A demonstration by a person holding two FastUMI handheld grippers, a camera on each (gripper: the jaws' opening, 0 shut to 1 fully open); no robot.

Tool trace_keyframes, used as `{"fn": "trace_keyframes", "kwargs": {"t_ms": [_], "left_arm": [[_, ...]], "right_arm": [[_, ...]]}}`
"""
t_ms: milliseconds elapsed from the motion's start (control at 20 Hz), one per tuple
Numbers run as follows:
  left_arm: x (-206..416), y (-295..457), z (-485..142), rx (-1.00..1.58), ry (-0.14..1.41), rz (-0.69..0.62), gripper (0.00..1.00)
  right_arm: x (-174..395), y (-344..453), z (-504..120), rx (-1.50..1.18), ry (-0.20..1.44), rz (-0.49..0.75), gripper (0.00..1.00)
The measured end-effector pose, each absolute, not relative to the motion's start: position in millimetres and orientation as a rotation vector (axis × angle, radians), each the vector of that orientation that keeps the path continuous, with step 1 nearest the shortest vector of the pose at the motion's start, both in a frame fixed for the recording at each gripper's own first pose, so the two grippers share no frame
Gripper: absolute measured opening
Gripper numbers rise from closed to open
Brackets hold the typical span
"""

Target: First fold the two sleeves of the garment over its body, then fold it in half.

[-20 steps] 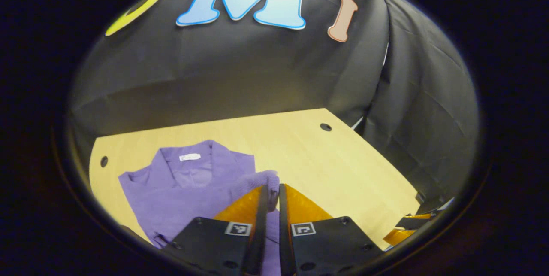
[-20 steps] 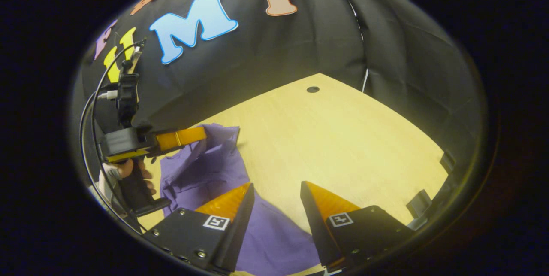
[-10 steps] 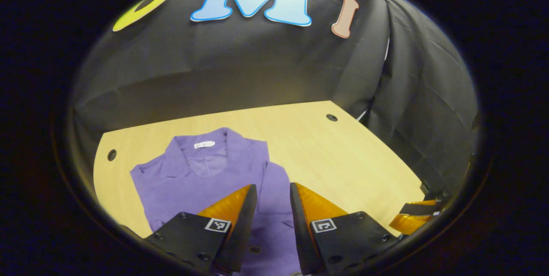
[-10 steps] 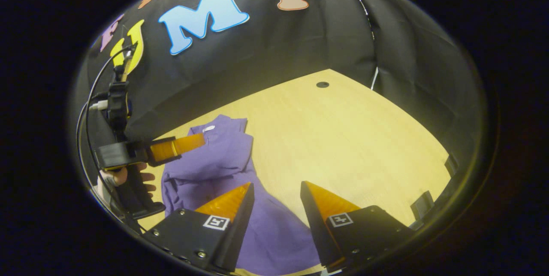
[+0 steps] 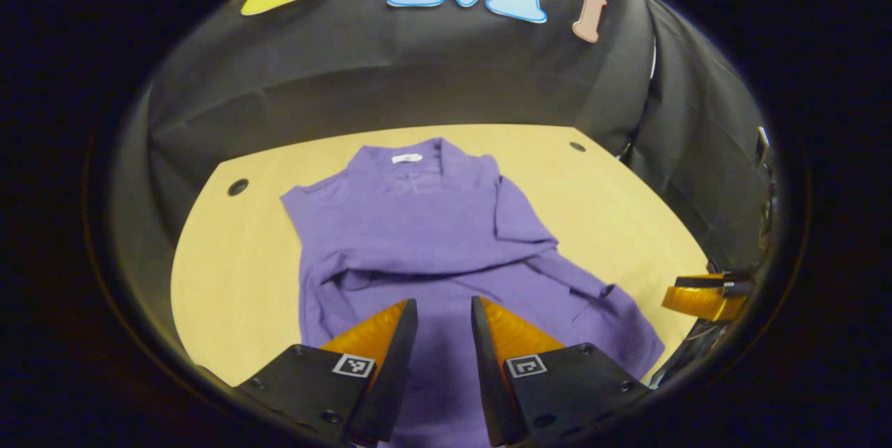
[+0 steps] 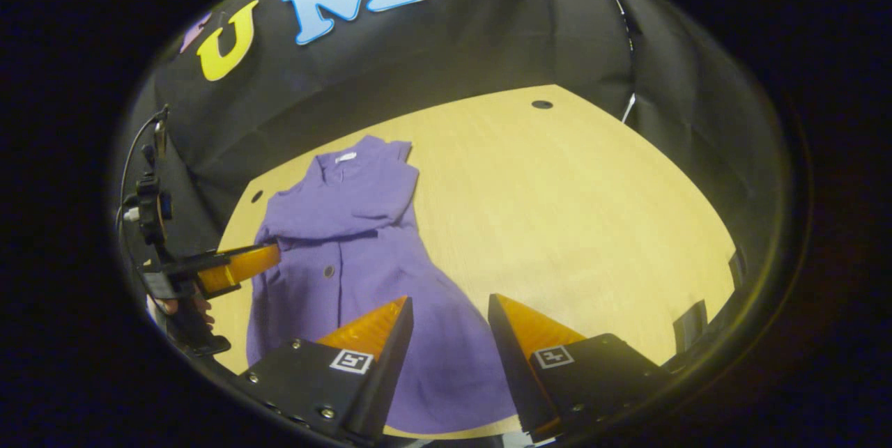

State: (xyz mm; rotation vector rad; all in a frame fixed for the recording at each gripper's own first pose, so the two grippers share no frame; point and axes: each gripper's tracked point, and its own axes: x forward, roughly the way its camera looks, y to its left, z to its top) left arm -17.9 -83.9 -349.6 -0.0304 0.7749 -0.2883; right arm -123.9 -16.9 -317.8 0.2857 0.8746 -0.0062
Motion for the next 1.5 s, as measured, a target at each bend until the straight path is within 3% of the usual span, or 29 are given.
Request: {"fn": "trace_keyframes", "kwargs": {"t_ms": [650, 1050, 1150, 1200, 1450, 1500], "left_arm": [[-180, 19, -426, -0.044, 0.982, -0.053, 0.54], [-188, 17, -435, 0.086, 1.006, -0.087, 0.61], [-187, 17, -435, 0.056, 1.003, -0.079, 0.62], [-187, 16, -434, 0.052, 0.999, -0.081, 0.62], [-188, 13, -436, 0.035, 0.996, -0.094, 0.52], [-187, 13, -436, 0.035, 1.002, -0.097, 0.55]], "right_arm": [[-199, -19, -388, 0.107, 1.123, 0.086, 0.69], [-206, -18, -397, -0.028, 1.140, 0.114, 0.72], [-206, -16, -397, -0.043, 1.145, 0.110, 0.69], [-206, -16, -397, -0.036, 1.151, 0.105, 0.74], [-205, -16, -398, -0.038, 1.164, 0.121, 0.74], [-204, -18, -402, -0.037, 1.159, 0.122, 0.73]]}}
